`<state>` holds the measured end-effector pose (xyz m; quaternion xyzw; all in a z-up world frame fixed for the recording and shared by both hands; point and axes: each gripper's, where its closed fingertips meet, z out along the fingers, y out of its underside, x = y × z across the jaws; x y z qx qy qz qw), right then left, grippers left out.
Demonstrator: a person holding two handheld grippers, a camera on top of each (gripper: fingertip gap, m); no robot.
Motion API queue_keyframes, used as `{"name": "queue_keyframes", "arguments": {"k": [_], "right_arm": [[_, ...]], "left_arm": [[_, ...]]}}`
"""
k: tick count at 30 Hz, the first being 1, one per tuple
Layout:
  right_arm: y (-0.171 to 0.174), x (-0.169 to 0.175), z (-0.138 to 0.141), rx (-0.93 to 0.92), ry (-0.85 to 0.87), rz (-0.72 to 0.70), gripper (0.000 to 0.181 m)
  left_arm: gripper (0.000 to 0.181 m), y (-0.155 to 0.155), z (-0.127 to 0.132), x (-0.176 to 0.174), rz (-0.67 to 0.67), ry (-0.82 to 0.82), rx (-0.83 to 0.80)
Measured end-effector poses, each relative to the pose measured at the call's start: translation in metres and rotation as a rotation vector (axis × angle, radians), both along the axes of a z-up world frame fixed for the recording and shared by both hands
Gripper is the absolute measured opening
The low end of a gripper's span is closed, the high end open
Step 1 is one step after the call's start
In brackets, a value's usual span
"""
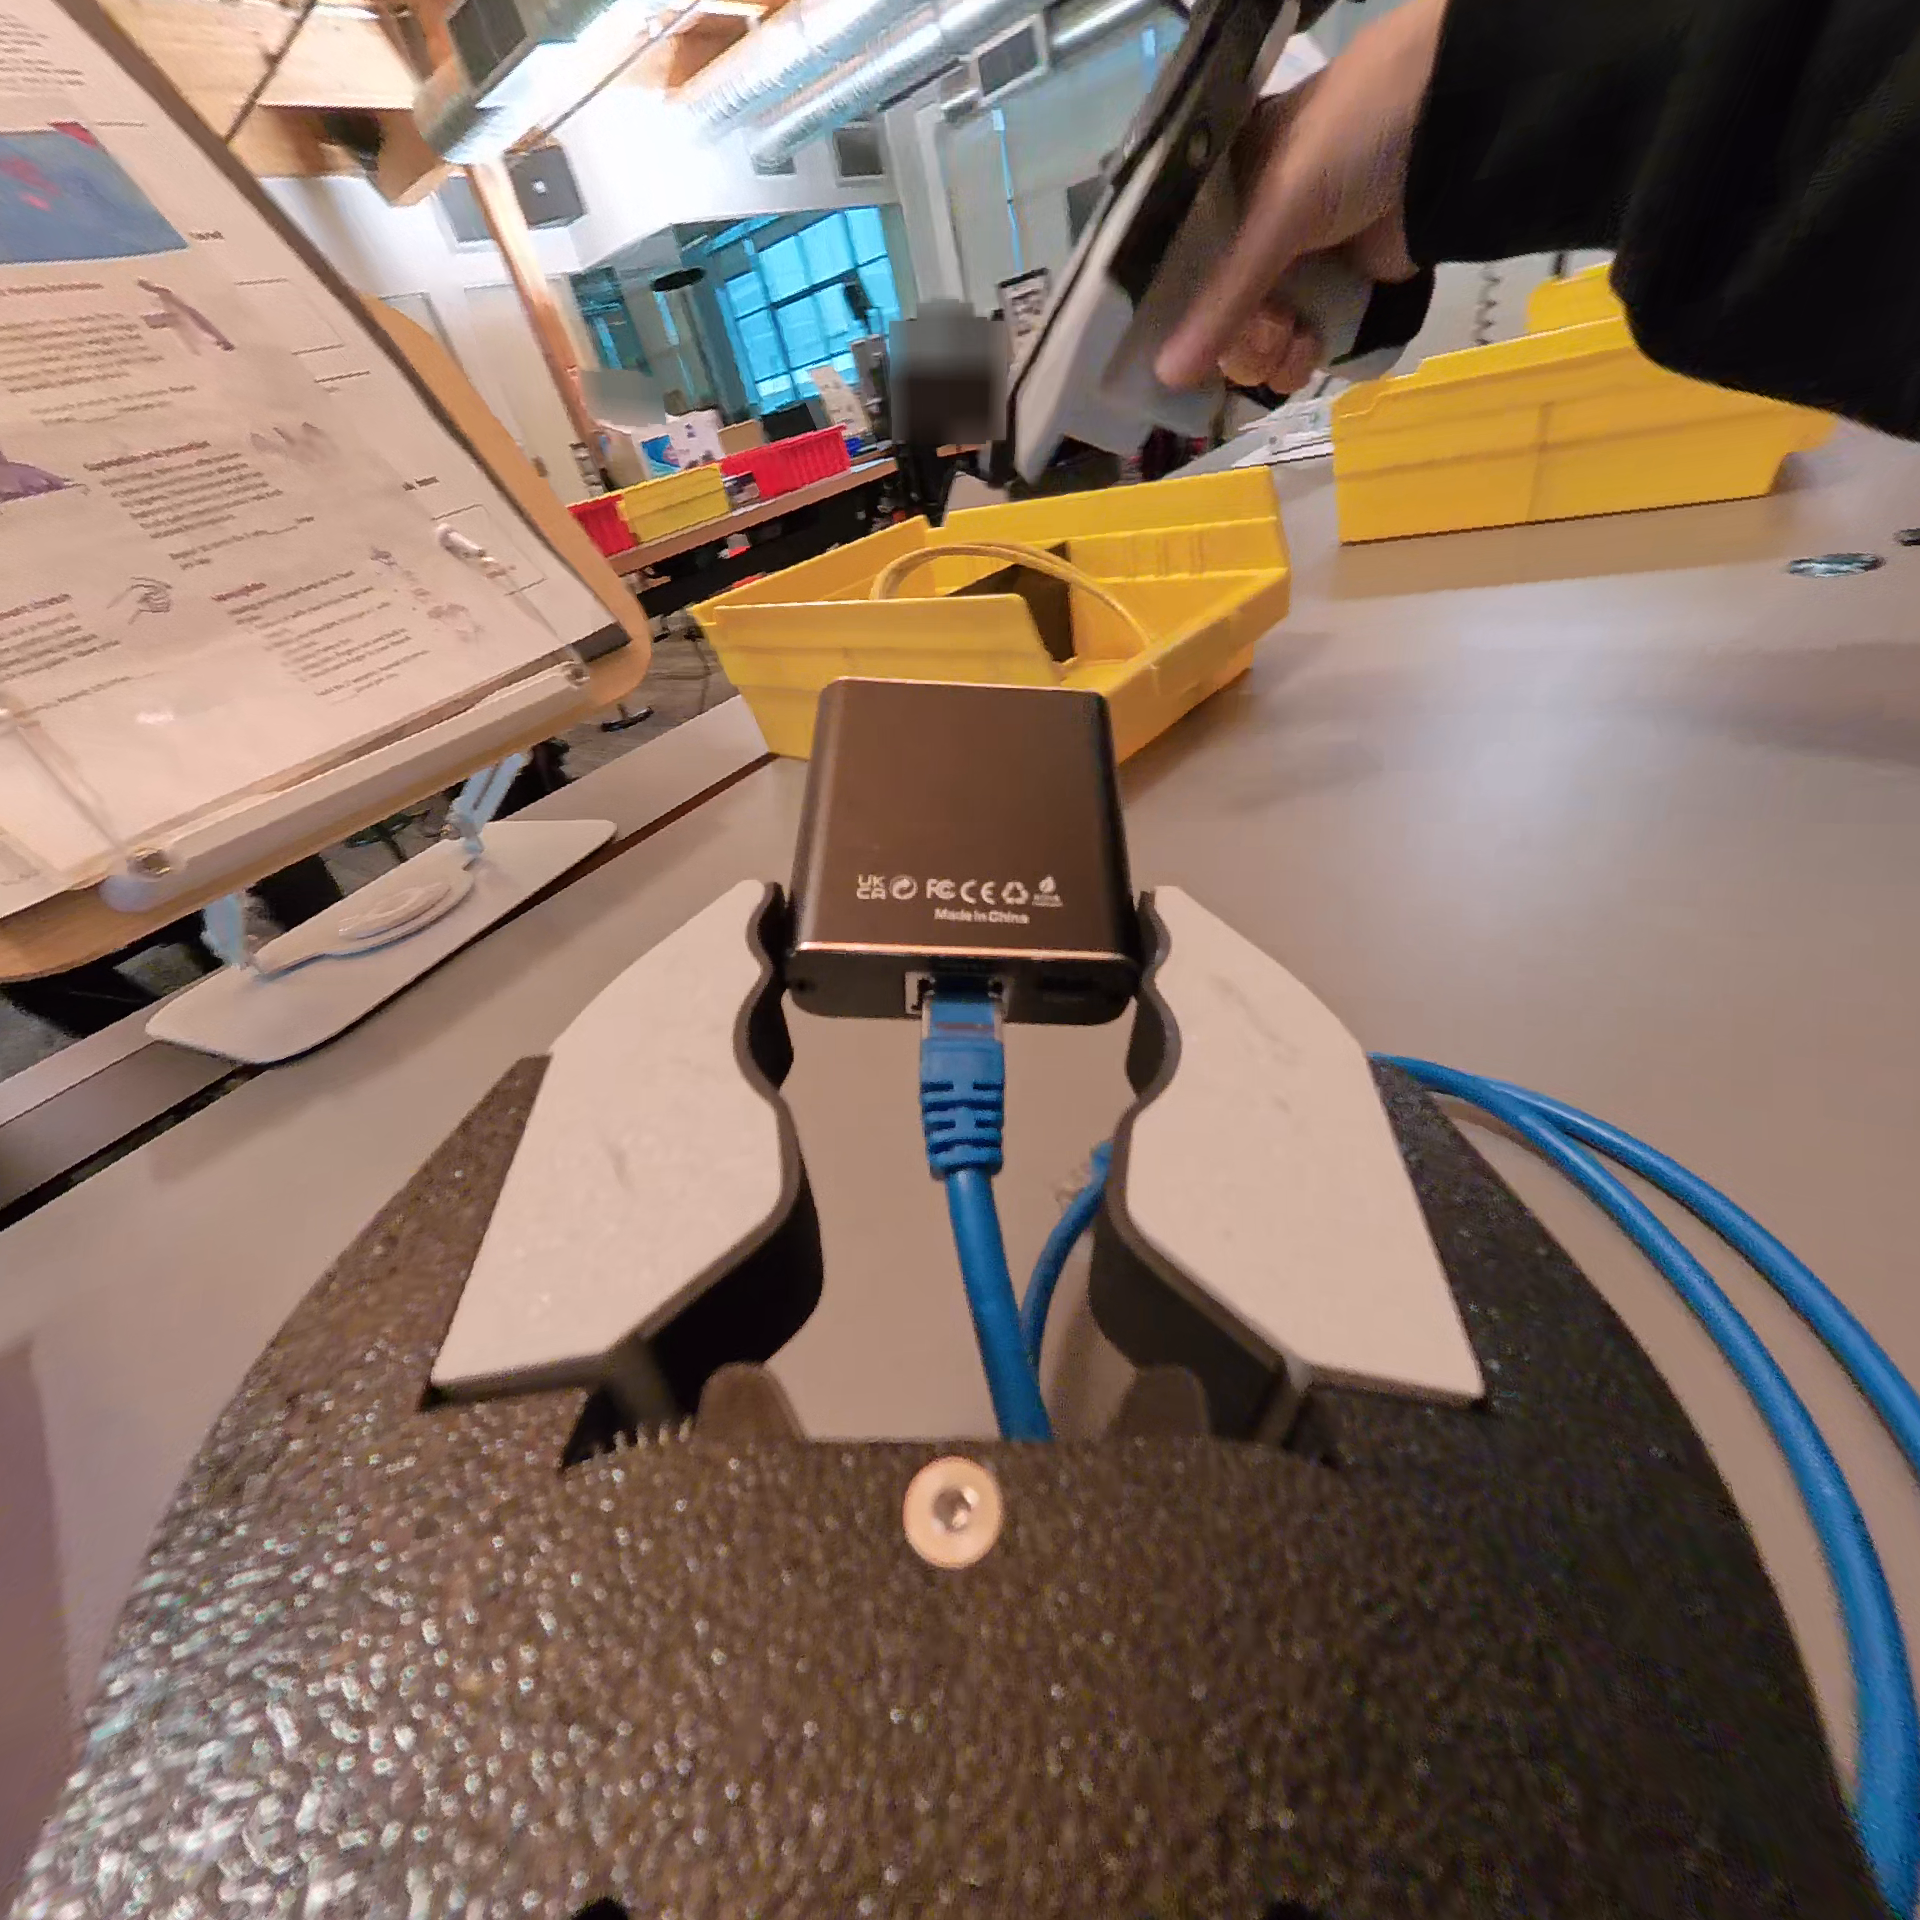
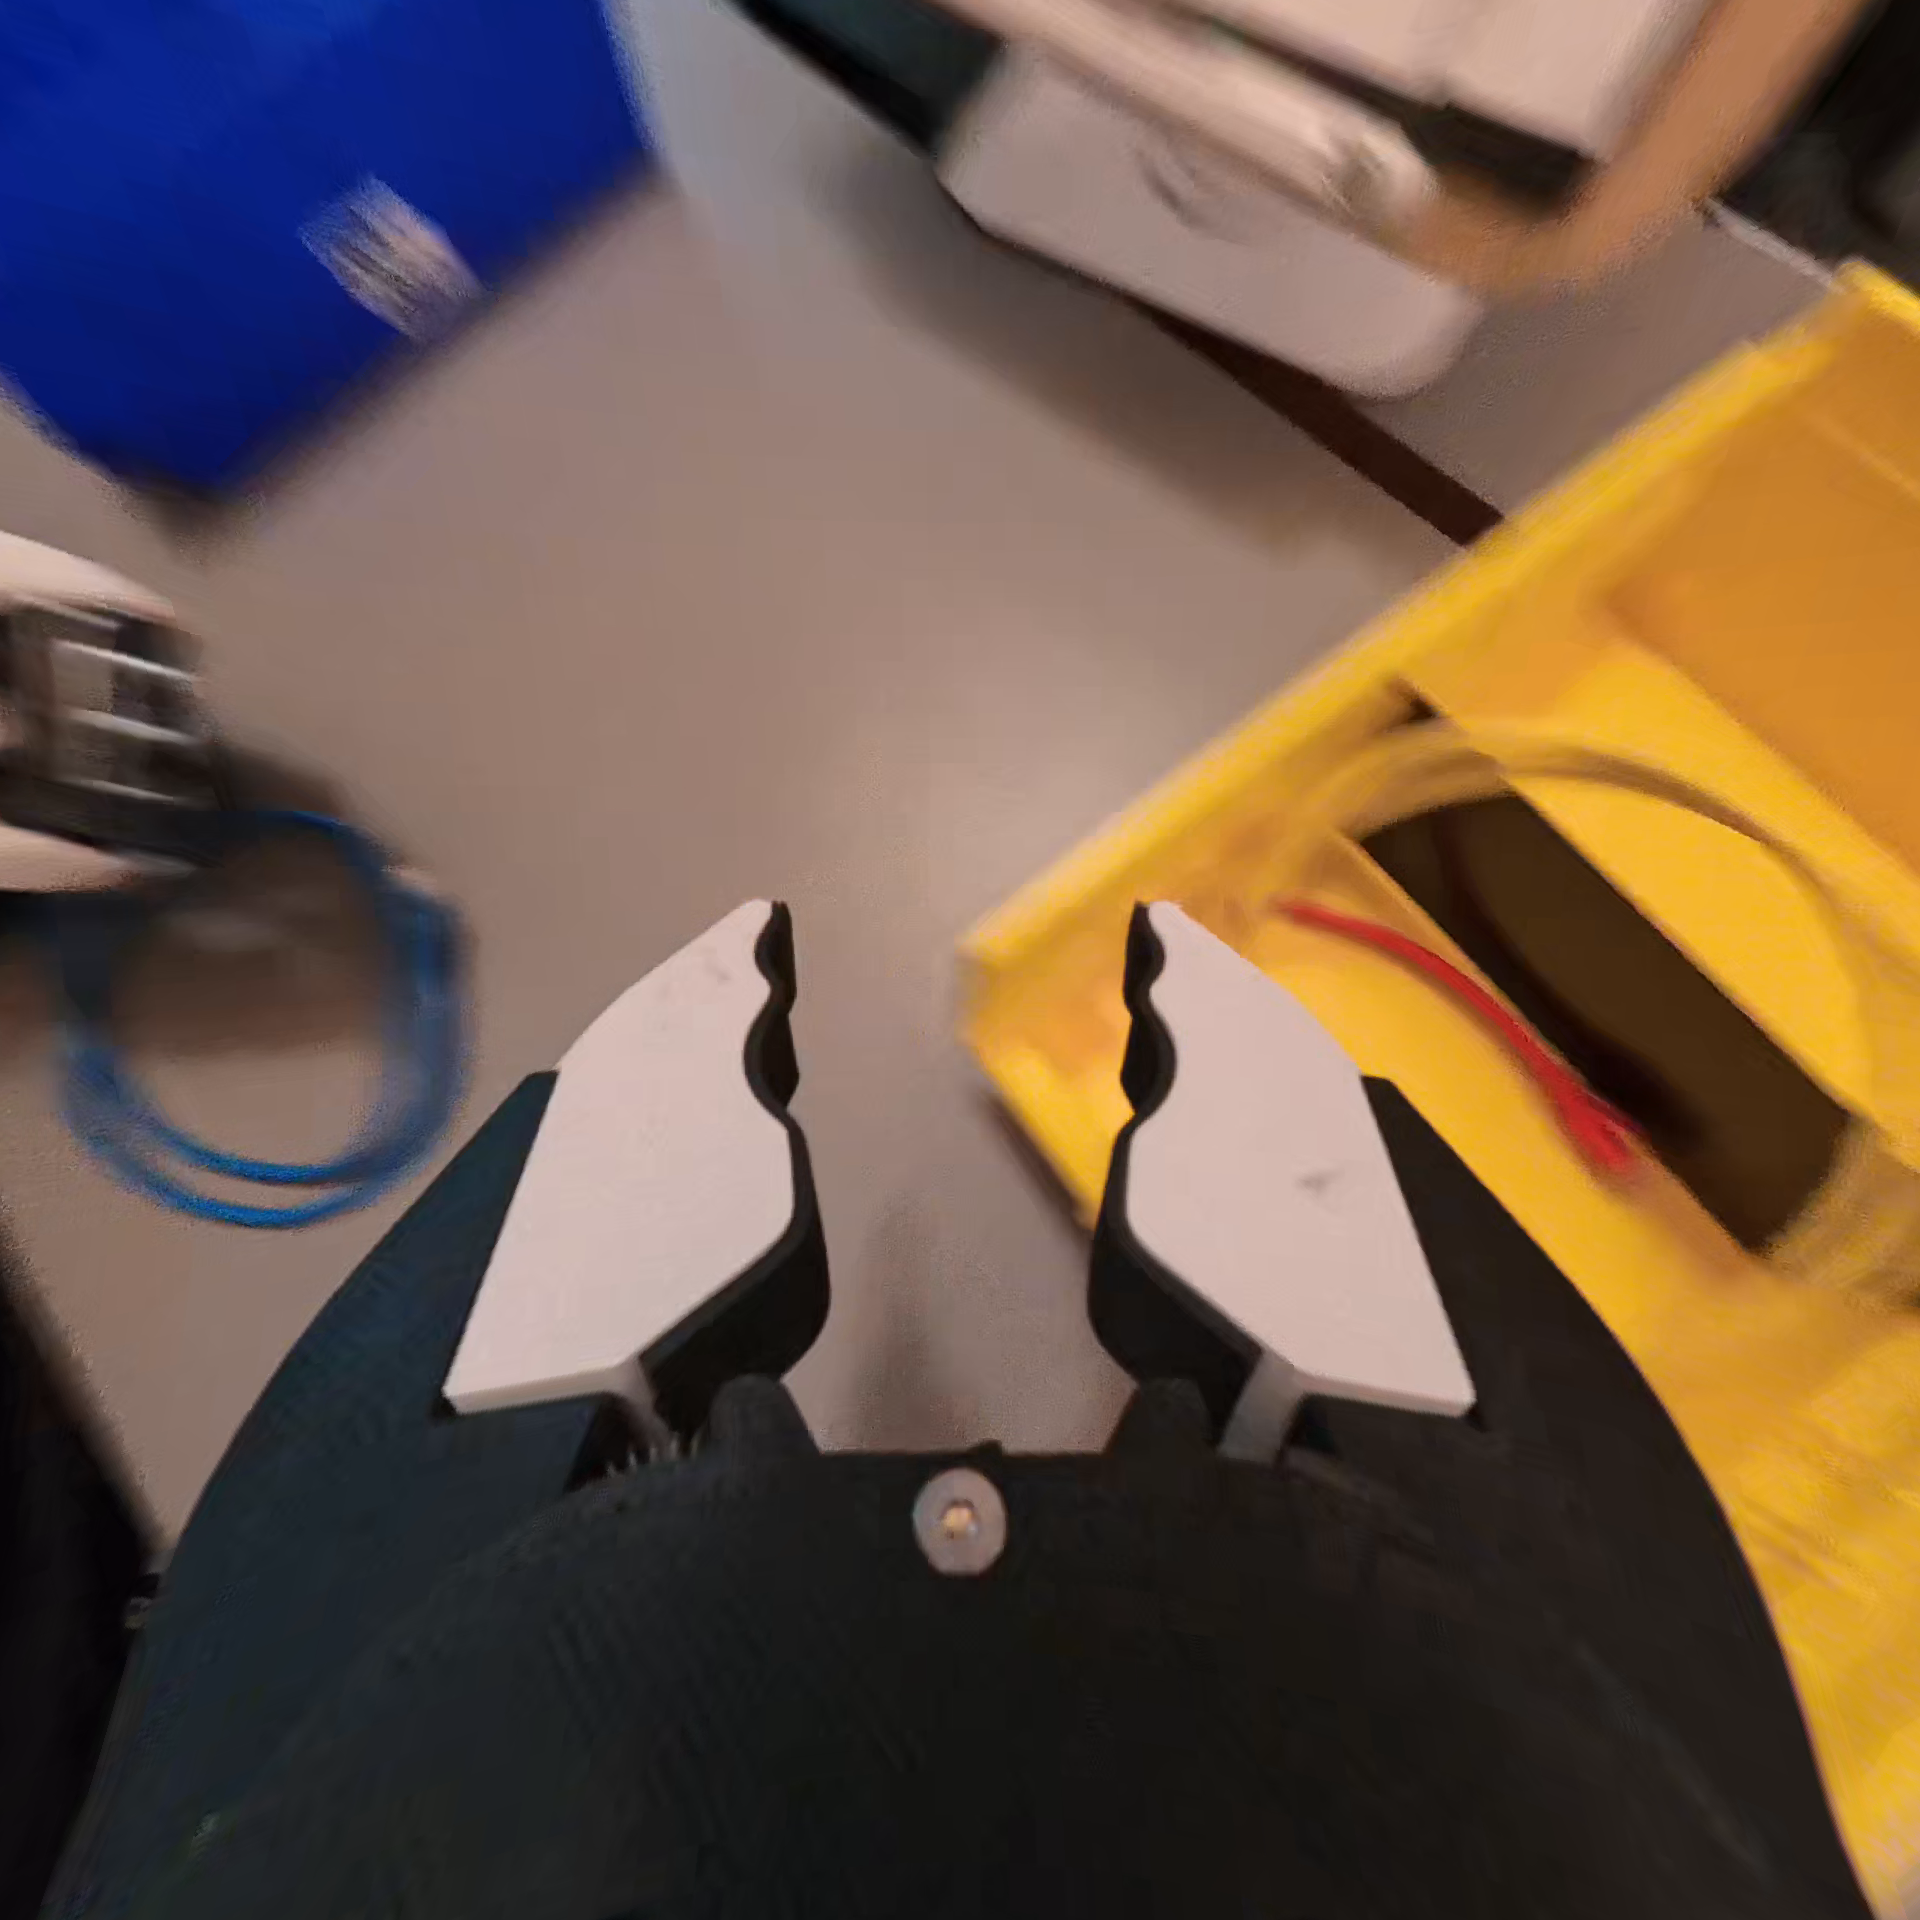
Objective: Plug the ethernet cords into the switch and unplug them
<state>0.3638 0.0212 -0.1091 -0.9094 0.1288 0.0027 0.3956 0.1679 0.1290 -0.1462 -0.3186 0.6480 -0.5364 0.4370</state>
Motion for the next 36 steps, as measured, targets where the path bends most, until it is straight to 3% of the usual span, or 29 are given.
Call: {"name": "queue_keyframes", "arguments": {"k": [1,4,8,11,15,18,24,27,29,31,32,34,36], "right_arm": [[0.014,-0.032,0.013,0.125,0.068,0.07,0.06],[0.037,-0.137,0.023,0.309,0.317,0.357,0.061],[0.049,-0.224,-0.008,0.28,0.075,0.665,0.086],[0.066,-0.239,-0.023,0.227,-0.168,0.671,0.093],[0.074,-0.259,-0.026,0.245,-0.197,0.725,0.082],[0.075,-0.26,-0.032,0.23,-0.247,0.741,0.063],[0.074,-0.253,-0.045,0.186,-0.366,0.716,0.063],[0.075,-0.238,-0.032,0.242,-0.461,0.577,0.063],[0.072,-0.223,-0.023,0.267,-0.544,0.464,0.063],[0.067,-0.209,-0.015,0.283,-0.654,0.36,0.063],[0.065,-0.202,-0.01,0.286,-0.712,0.301,0.063],[0.061,-0.191,0.009,0.347,-0.822,0.155,0.063],[0.058,-0.187,0.031,0.442,-0.905,0.018,0.063]], "left_arm": [[0.063,-0.006,-0.001,-0.002,-0.051,0.008,0.0],[0.063,-0.025,-0.002,-0.015,-0.255,0.056,-0.025],[0.063,-0.037,-0.003,-0.041,-0.493,0.143,-0.03],[0.063,-0.036,-0.006,-0.054,-0.561,0.179,0.027],[0.063,-0.038,-0.002,-0.06,-0.604,0.183,-0.001],[0.063,-0.038,-0.005,-0.06,-0.607,0.191,0.009],[0.063,-0.035,-0.011,-0.054,-0.542,0.148,0.106],[0.084,-0.006,0.002,-0.033,-0.303,0.087,0.144],[0.082,0.02,0.023,-0.028,-0.152,-0.001,0.168],[0.066,0.048,0.052,-0.026,0.043,-0.081,0.164],[0.055,0.051,0.062,-0.029,0.076,-0.082,0.127],[0.039,0.034,0.065,-0.033,0.01,0.048,-0.077],[0.057,-0.004,0.059,-0.035,-0.18,0.264,-0.397]]}}
